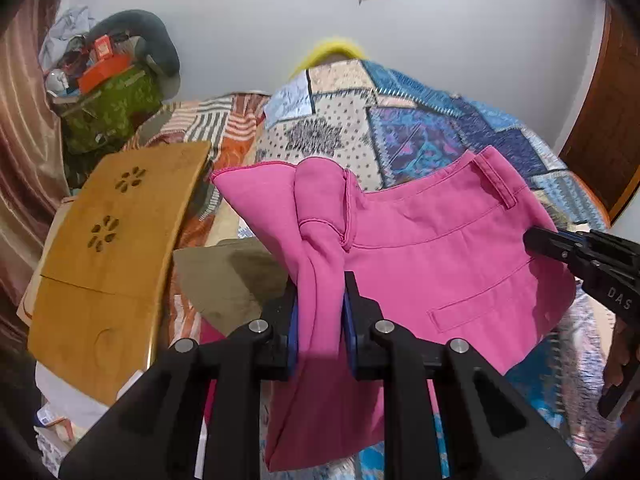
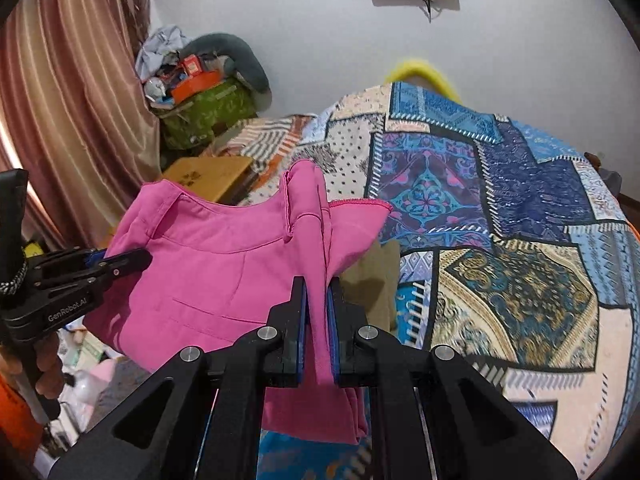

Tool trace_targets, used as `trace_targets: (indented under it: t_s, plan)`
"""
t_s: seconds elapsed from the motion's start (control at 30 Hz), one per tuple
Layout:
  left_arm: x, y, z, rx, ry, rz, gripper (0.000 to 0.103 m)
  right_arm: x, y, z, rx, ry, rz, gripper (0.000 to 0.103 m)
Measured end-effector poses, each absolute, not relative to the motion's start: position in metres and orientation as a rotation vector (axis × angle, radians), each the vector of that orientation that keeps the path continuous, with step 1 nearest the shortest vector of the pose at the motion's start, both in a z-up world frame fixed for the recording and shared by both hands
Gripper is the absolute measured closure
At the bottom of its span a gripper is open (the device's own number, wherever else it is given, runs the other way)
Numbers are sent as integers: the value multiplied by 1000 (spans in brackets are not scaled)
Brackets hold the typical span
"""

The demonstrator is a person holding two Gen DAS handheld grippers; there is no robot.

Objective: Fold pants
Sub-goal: 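Grasp the folded pink trousers with the left tool while the right tool grasps them too, then lower the pink trousers onto the olive trousers and open both tools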

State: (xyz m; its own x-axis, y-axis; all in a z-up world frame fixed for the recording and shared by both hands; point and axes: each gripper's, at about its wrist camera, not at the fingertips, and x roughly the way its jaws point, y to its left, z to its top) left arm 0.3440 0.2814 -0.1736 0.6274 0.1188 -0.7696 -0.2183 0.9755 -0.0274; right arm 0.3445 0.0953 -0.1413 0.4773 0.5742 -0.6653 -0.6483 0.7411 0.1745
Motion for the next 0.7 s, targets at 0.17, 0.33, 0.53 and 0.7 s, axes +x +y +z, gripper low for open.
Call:
trace_targets:
  t_s: [0.17,0.33,0.53,0.7]
  plan:
    - [369,294,-218,-138,944,193,83,365,112,-168,-125,832,733,95]
    - [380,301,-257,-131,1029,195,75,377,126,-195,-204,887,700,95]
    - [366,313,-259,-148,998,236,52,370,125,-198,-278,883,686,94]
    - [344,320,-252,-134,999,266,52,366,110,-198,-296,887,639,84]
